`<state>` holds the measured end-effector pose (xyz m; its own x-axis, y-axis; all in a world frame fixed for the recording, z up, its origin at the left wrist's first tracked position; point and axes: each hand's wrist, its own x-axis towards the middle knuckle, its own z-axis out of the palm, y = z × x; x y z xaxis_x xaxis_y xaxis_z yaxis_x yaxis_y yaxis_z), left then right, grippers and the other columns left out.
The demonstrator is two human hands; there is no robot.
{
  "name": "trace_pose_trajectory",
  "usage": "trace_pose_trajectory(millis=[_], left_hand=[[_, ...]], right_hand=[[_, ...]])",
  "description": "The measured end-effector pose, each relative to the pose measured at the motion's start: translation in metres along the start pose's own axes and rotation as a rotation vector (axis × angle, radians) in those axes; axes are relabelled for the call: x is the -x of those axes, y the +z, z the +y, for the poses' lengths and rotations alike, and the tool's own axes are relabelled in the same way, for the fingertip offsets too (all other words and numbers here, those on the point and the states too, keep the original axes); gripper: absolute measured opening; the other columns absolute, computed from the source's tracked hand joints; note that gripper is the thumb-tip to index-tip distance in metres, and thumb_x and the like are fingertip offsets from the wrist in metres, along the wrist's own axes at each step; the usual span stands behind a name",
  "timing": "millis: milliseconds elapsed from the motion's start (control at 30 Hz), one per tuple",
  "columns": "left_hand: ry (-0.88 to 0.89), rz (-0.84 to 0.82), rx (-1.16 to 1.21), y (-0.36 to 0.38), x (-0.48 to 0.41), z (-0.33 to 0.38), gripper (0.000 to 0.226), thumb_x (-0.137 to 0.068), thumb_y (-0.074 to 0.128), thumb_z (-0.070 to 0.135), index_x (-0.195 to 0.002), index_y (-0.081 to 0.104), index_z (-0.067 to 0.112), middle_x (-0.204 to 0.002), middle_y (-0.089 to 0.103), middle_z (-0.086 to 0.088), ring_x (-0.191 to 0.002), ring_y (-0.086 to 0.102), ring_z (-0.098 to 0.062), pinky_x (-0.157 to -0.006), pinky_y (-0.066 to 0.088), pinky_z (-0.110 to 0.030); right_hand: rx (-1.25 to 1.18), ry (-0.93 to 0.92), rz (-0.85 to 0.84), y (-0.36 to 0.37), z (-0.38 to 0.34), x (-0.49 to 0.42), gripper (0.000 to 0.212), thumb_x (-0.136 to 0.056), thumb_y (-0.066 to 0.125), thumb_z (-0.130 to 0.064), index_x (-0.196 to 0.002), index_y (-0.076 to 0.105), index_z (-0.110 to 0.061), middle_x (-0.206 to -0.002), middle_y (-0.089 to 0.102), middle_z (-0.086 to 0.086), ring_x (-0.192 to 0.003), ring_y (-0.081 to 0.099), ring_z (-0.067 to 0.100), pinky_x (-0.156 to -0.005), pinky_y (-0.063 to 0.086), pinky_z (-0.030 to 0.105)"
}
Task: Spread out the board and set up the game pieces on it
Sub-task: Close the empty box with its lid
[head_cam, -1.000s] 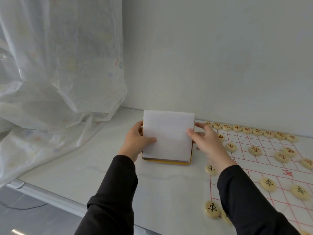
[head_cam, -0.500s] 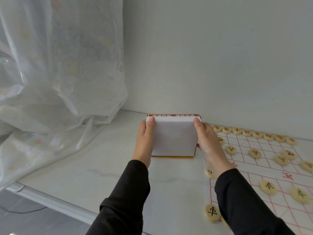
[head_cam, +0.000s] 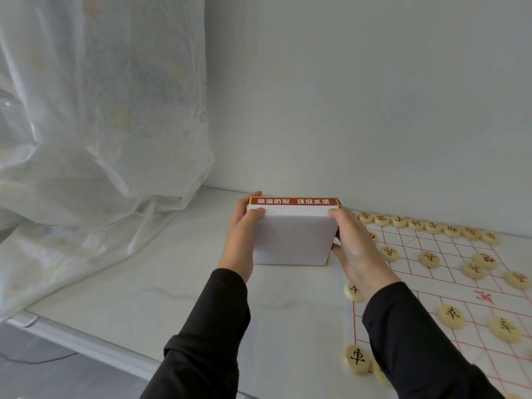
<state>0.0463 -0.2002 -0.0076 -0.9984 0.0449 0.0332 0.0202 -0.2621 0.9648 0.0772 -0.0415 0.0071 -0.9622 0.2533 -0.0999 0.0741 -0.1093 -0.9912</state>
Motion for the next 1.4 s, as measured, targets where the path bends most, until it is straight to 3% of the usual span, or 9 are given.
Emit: trace_pose_trajectory(millis=[167,267,433,633,800,1000,1100,1267,1400], left_hand=[[0.012,-0.036,0.045,-0.001,0.000,0.004,0.042,-0.067,0.048,0.020,-0.106,0.061,0.030,-0.104,0.063,-0.003,-0.088,0.058,-0.016,-0.073,0.043,-0.027],[0.000,-0.048,0.035,0.002,0.002,0.005,0.046,-0.067,0.047,0.020,-0.110,0.060,0.031,-0.099,0.062,0.000,-0.084,0.057,-0.014,-0.070,0.043,-0.026],[-0.012,0.026,-0.054,0.007,0.001,0.006,0.029,-0.081,0.052,0.038,-0.109,0.058,0.036,-0.110,0.060,-0.001,-0.092,0.054,-0.014,-0.071,0.040,-0.024],[-0.017,0.089,-0.074,-0.002,-0.006,0.008,0.026,-0.090,0.054,0.025,-0.113,0.058,0.035,-0.110,0.058,-0.001,-0.089,0.054,-0.013,-0.071,0.041,-0.023],[-0.015,0.081,-0.045,0.000,-0.004,0.008,0.035,-0.083,0.063,0.029,-0.118,0.056,0.034,-0.115,0.061,-0.005,-0.091,0.058,-0.015,-0.074,0.044,-0.024],[0.032,0.087,-0.102,0.004,-0.002,0.008,0.025,-0.090,0.058,0.028,-0.115,0.058,0.028,-0.102,0.061,0.001,-0.085,0.056,-0.009,-0.068,0.042,-0.020],[0.086,0.111,-0.144,0.004,-0.003,0.006,0.021,-0.090,0.058,0.029,-0.109,0.059,0.023,-0.097,0.060,0.006,-0.083,0.055,-0.007,-0.065,0.041,-0.018],[0.095,0.083,-0.145,0.000,-0.005,0.005,0.018,-0.089,0.060,0.027,-0.107,0.060,0.023,-0.099,0.063,0.003,-0.086,0.057,-0.010,-0.069,0.044,-0.020],[0.054,-0.083,-0.088,-0.014,-0.005,0.004,0.036,-0.073,0.070,0.024,-0.108,0.059,0.024,-0.105,0.067,-0.003,-0.091,0.064,-0.015,-0.078,0.051,-0.026]], right_hand=[[0.004,0.011,-0.030,0.000,-0.001,0.001,0.017,-0.094,0.038,-0.019,-0.096,0.055,-0.016,-0.084,0.060,-0.001,-0.080,0.054,0.012,-0.070,0.041,0.029],[0.072,-0.008,-0.022,0.002,0.001,0.000,0.024,-0.095,0.040,-0.030,-0.109,0.056,-0.019,-0.100,0.064,0.003,-0.095,0.059,0.017,-0.079,0.045,0.032],[0.119,0.005,-0.013,-0.001,-0.003,-0.001,0.025,-0.098,0.037,-0.045,-0.095,0.056,-0.028,-0.096,0.062,-0.003,-0.094,0.057,0.013,-0.087,0.045,0.033],[0.096,0.069,-0.150,-0.017,-0.014,0.005,0.026,-0.096,0.048,-0.035,-0.091,0.066,-0.018,-0.088,0.069,0.000,-0.088,0.063,0.016,-0.086,0.049,0.033],[0.115,-0.047,-0.082,-0.022,-0.016,0.008,0.021,-0.090,0.058,-0.029,-0.087,0.071,-0.012,-0.091,0.073,0.006,-0.083,0.069,0.017,-0.079,0.056,0.028],[0.150,-0.098,-0.082,-0.023,-0.010,0.006,0.023,-0.089,0.057,-0.036,-0.087,0.070,-0.016,-0.090,0.072,0.005,-0.087,0.067,0.017,-0.079,0.055,0.031],[0.170,-0.137,-0.184,-0.027,-0.009,0.008,0.041,-0.071,0.063,-0.049,-0.098,0.069,-0.019,-0.100,0.072,0.002,-0.100,0.066,0.018,-0.093,0.051,0.040],[0.116,-0.179,-0.134,-0.024,-0.005,0.006,0.020,-0.080,0.070,-0.012,-0.097,0.067,-0.021,-0.098,0.073,0.001,-0.098,0.068,0.018,-0.097,0.050,0.044],[0.091,-0.184,-0.064,-0.020,-0.003,0.005,0.019,-0.082,0.067,-0.003,-0.090,0.067,-0.020,-0.093,0.073,0.001,-0.093,0.069,0.018,-0.091,0.053,0.041]])
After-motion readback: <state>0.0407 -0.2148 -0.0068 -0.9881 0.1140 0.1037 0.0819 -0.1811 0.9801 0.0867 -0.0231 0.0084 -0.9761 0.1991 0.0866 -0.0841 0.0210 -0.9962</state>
